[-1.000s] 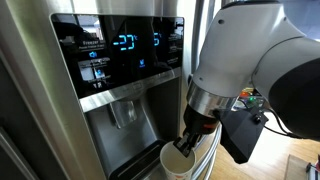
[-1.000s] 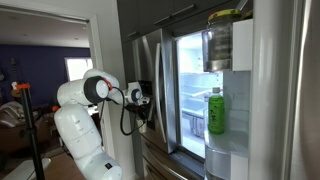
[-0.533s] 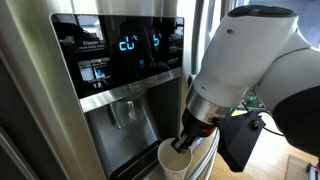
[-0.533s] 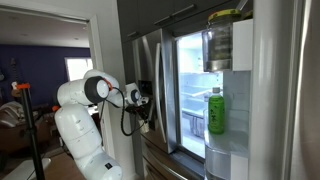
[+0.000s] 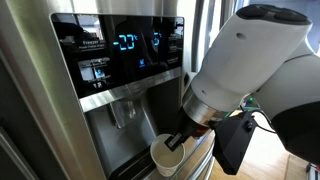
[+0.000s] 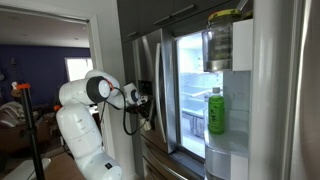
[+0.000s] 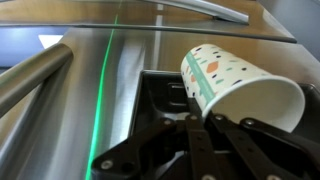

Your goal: Put the cup on the water dispenser

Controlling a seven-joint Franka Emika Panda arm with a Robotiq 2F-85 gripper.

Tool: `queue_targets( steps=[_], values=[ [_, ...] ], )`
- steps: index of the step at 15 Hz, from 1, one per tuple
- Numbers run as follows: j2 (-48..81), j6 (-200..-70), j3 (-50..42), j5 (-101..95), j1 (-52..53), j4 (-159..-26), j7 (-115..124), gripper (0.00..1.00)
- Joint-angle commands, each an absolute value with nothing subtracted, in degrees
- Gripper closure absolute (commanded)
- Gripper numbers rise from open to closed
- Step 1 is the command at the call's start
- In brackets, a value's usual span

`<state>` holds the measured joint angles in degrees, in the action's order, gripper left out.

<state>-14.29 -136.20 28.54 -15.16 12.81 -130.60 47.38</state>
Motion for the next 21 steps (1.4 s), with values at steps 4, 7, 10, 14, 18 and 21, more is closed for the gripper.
queue_targets(
  steps=[4,7,10,14,18,21],
  values=[
    [-11.6,-140.0,28.8,-20.9,12.3,-129.6,52.8,0.99],
    [-9.8,-142.7,28.6,-21.7,12.4,-128.6,54.4,0.99],
    [-8.4,-144.2,28.4,-23.4,12.4,-127.5,56.9,0.99],
    [-6.8,-144.5,27.6,-24.5,13.0,-126.3,59.1,0.99],
    [-5.7,-144.0,27.1,-25.3,13.4,-125.3,60.5,0.86],
    [-5.0,-143.8,26.6,-26.1,13.6,-125.0,61.3,0.55]
  ],
)
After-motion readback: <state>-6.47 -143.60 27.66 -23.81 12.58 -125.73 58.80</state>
